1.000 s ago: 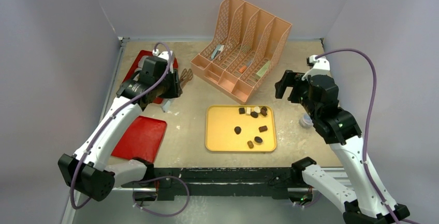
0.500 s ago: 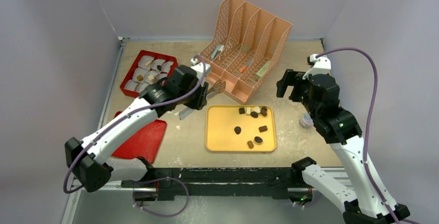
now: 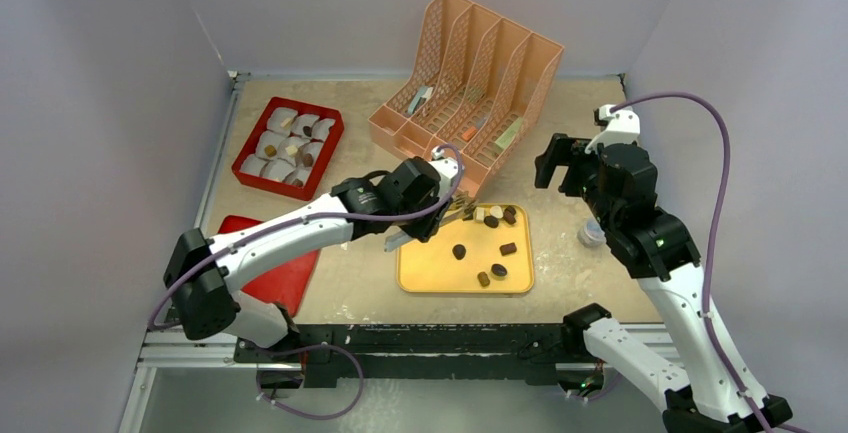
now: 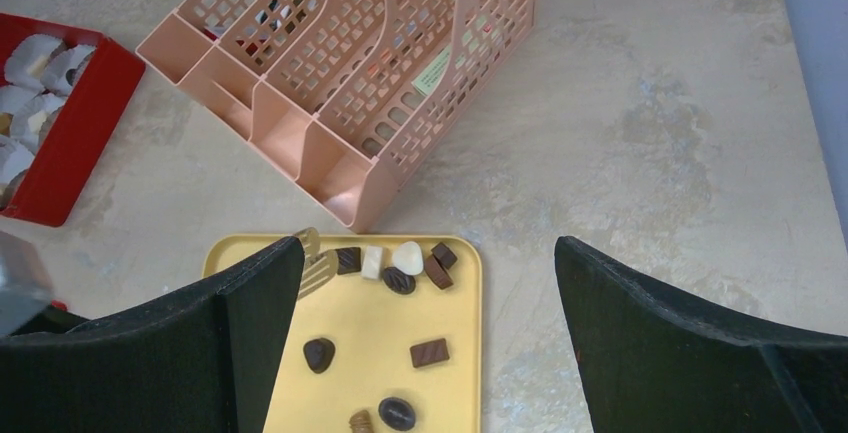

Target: Pack the chocolate

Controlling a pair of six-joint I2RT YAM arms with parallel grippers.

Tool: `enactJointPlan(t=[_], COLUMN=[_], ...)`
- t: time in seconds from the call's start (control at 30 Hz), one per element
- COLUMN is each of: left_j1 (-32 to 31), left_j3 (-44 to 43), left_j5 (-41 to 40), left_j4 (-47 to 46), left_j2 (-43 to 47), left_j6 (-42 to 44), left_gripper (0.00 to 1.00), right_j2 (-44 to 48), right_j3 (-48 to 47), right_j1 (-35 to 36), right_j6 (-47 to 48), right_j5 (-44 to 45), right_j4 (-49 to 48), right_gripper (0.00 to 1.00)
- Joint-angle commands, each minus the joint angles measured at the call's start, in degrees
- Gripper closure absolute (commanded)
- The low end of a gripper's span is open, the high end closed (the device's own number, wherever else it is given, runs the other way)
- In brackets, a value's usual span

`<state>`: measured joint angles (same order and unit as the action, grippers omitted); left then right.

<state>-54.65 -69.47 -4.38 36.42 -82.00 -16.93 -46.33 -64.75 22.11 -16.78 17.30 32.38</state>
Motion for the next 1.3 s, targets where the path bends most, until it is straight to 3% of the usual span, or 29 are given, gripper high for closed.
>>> enactJointPlan(t=[0.0,0.53,1.03,1.27], left_j1=[-1.3,-1.9,-2.5,-2.5], left_j3=[-1.0,0.8,2.9,2.6], left_j5=[-1.9,-3.2,1.5,-2.4], left_j4=[-4.0,-6.7,-10.7,-11.4], left_j2=[-2.6,-6.2,-7.8,-9.7], left_j6=[0.0,0.4,1.2,1.5], left_gripper=[0.64,0.63,0.62,0.62], right_j2=[0.9,1.6,2.2,2.5], right_j3=[-1.0,-0.9,-1.0,-0.8], right_j1=[-0.1,-0.1,-0.1,-0.1], right_j6=[1.1,1.0,0.8,1.4], right_j5=[1.1,1.6,1.9,2.0], right_j4=[-3.3,-3.1,-2.7,-2.7], right_gripper=[0.03,0.03,0.03,0.03])
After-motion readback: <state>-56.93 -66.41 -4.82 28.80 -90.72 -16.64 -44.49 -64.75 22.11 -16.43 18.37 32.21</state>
